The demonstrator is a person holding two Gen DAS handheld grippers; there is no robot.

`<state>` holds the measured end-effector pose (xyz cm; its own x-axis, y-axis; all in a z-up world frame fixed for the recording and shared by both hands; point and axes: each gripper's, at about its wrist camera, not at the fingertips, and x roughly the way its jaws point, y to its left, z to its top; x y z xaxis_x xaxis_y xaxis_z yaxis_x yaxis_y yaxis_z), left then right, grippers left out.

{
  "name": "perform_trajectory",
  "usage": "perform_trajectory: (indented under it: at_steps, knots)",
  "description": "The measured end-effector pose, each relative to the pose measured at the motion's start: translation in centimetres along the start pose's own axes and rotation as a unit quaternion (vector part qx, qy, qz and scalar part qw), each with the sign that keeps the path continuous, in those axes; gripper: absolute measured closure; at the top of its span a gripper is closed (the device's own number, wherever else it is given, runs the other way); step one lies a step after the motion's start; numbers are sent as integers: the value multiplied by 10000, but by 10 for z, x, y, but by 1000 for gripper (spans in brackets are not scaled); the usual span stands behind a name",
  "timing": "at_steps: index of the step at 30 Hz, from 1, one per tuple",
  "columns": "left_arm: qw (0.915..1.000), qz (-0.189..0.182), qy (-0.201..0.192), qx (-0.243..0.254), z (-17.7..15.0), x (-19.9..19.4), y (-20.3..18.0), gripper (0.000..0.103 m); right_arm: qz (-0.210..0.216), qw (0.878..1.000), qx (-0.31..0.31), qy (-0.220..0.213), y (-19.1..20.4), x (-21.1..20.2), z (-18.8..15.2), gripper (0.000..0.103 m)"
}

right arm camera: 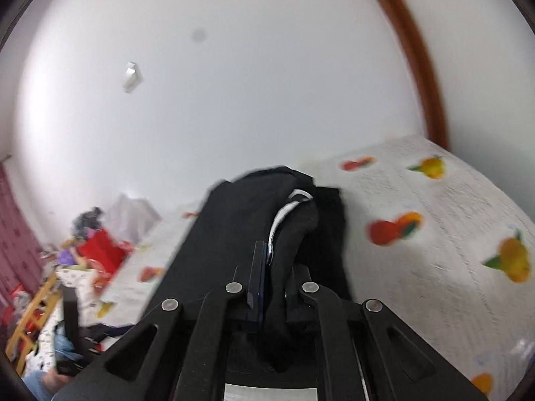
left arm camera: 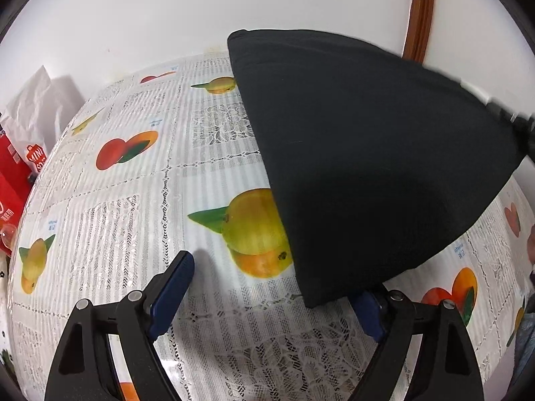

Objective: Fold large clothes

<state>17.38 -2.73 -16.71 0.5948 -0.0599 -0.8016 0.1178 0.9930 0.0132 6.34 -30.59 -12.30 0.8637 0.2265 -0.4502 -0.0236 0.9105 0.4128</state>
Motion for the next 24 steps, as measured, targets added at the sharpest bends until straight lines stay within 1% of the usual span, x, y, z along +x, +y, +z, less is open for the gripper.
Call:
perform_trajectory:
  at_steps: [1,4,9,10,13,15,17,18,20,24]
  knots:
    - [10000,-4,-4,1,0,1,0,16,-182,9996,50,215,-8,8,-6,97]
    - [10000,-9,-18,1,0,2,0,16,-519,9968,2,606,-15,22,-15,96]
    - [10000,-14,-19,-9,0,3,1,16,-823,9927,-238,853,-15,20,-19,91]
    - [10000,-15,-17,-8,0,3,1,16,-861,9917,-283,916,-14,18,-19,88]
    - [10000,-19,-14,-7,0,3,1,16,-1066,9873,-467,1083,-11,12,-21,87]
    - [10000,-34,-4,-19,-1,1,0,16,-1114,9849,-588,1191,-9,9,-22,87]
    - [10000,-76,33,-39,1,0,1,18,-1140,9831,-696,1252,-10,-1,-24,82]
    - [9999,-124,63,-49,1,-1,2,19,-1146,9828,-723,1252,-10,-6,-25,75]
    - [9997,-217,79,-76,2,-4,3,24,-1132,9829,-778,1229,-11,-20,-25,64]
    - [9987,-487,53,-154,1,-11,8,29,-1115,9801,-952,1340,-10,-35,-29,61]
